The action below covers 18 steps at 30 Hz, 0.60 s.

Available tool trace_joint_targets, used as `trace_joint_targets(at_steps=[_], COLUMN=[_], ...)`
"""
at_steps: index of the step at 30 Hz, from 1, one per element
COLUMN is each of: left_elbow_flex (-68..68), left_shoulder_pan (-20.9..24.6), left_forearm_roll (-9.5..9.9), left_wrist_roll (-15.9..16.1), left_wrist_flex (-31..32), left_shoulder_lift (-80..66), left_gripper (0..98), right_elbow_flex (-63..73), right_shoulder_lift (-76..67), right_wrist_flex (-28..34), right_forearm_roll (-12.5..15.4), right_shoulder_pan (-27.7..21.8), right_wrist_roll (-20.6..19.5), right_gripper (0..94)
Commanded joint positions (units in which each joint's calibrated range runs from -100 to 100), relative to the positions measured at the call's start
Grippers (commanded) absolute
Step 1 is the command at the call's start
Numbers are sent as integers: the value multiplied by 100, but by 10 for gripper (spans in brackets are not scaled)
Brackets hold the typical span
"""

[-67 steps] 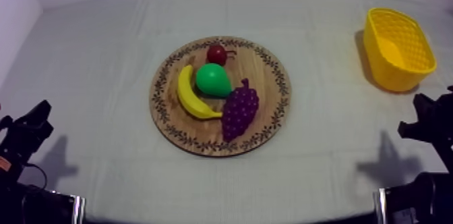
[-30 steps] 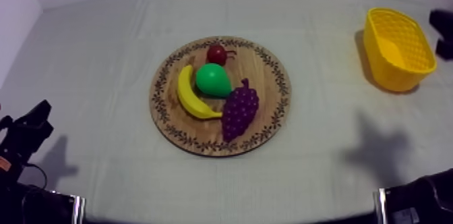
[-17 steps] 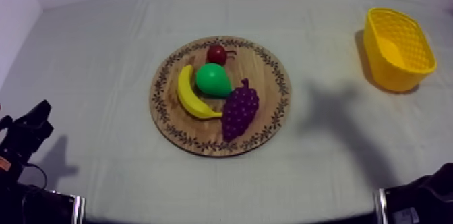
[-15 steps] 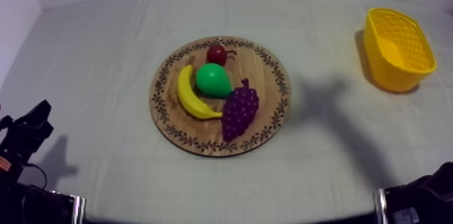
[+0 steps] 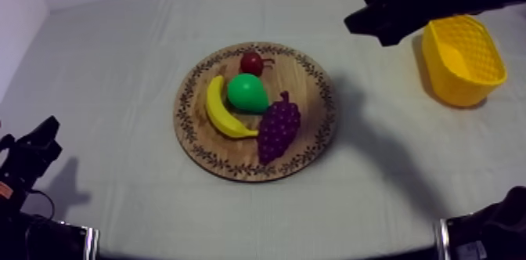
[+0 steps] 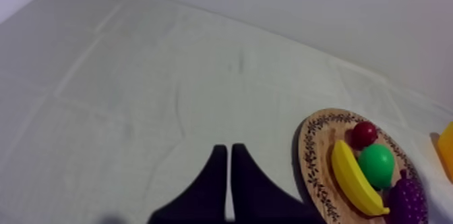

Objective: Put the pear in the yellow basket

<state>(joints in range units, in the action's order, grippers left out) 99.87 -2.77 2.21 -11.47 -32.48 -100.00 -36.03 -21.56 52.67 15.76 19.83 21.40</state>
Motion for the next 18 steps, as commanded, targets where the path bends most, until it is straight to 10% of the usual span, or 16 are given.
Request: trace_joint_targets(at_steps=[1, 18], left_elbow_flex=[2, 2], left_shoulder_pan=[-1, -1], left_forearm_roll=[2, 2], left_wrist_roll=[-1, -1], left_wrist_flex=[-1, -1], left_shoulder_lift=[0, 0], left_gripper=[1, 1], right_elbow_flex=[-31, 28], right_shoulder_lift=[12, 973], right_wrist_flex=[28, -194], right_forearm_roll=[32, -130], right_shoulder_pan=[30, 401], right_wrist_roll=[18, 27], right_gripper=[562, 714])
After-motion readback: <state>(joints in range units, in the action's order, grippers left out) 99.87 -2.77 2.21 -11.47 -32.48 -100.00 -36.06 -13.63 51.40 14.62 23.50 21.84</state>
